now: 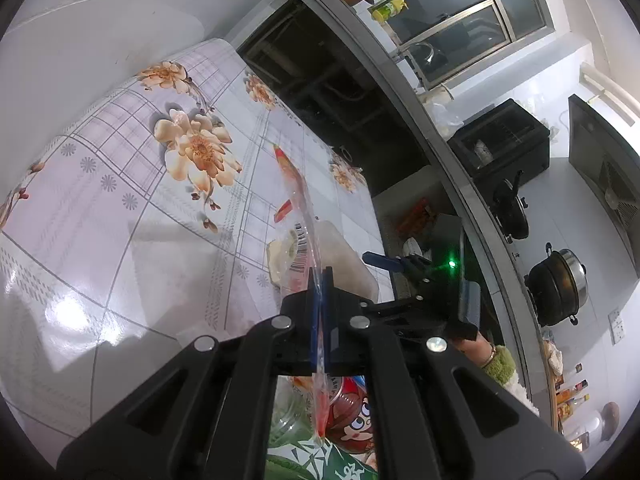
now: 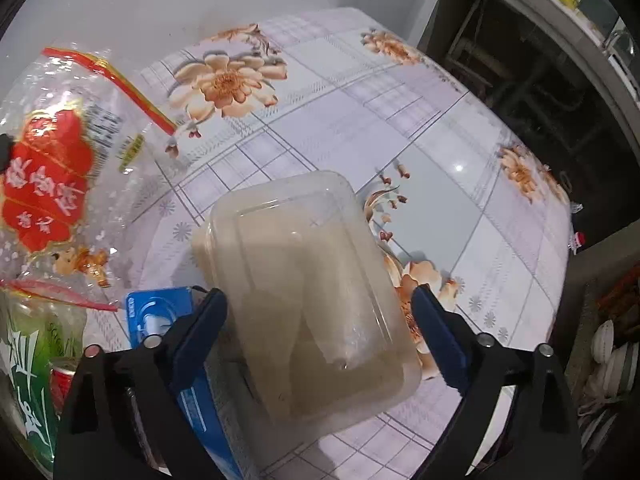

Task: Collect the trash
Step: 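Lift the clear plastic box with the right tool while the left tool holds the bag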

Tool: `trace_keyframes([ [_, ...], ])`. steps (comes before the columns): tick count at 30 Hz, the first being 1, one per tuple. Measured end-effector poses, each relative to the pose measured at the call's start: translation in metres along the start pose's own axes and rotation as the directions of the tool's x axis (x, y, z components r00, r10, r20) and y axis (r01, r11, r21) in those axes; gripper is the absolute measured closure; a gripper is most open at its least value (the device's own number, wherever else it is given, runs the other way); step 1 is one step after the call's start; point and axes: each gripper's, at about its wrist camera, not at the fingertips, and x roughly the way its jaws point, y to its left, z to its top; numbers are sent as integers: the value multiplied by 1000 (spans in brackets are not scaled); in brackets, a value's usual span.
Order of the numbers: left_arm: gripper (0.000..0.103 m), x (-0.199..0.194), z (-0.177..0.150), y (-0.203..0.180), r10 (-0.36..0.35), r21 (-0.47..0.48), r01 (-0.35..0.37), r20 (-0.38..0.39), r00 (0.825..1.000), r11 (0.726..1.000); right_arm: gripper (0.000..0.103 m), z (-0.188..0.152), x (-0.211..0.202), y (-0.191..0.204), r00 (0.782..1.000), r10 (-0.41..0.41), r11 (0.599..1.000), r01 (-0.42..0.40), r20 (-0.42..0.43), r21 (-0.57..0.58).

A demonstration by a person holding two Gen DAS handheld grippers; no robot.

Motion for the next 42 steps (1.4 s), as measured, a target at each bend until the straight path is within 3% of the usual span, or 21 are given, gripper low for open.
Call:
trace_keyframes([
  [9,103,0,1,2,-4,-4,4,-4,1000,1000,11,2,14,-1,999,41,999,-41,-9,19],
  [17,103,-2,0,1,-8,-9,8,6,1000,1000,13,-1,-9,3,998,-2,1000,2,63,-6],
  [24,103,-9,-1,-5,-25,-2,25,18,1000,1000,14,-8,-45,-7,988,-25,999,18,154,47],
  [33,103,-23,-6,-25,-80,38,79,27,996,996,15,-56,-99,-9,964,-81,974,22,255,226],
  [42,103,-30,-23,-63,-137,121,139,-19,990,983,15,-126,-146,-4,942,-130,908,-12,310,419],
])
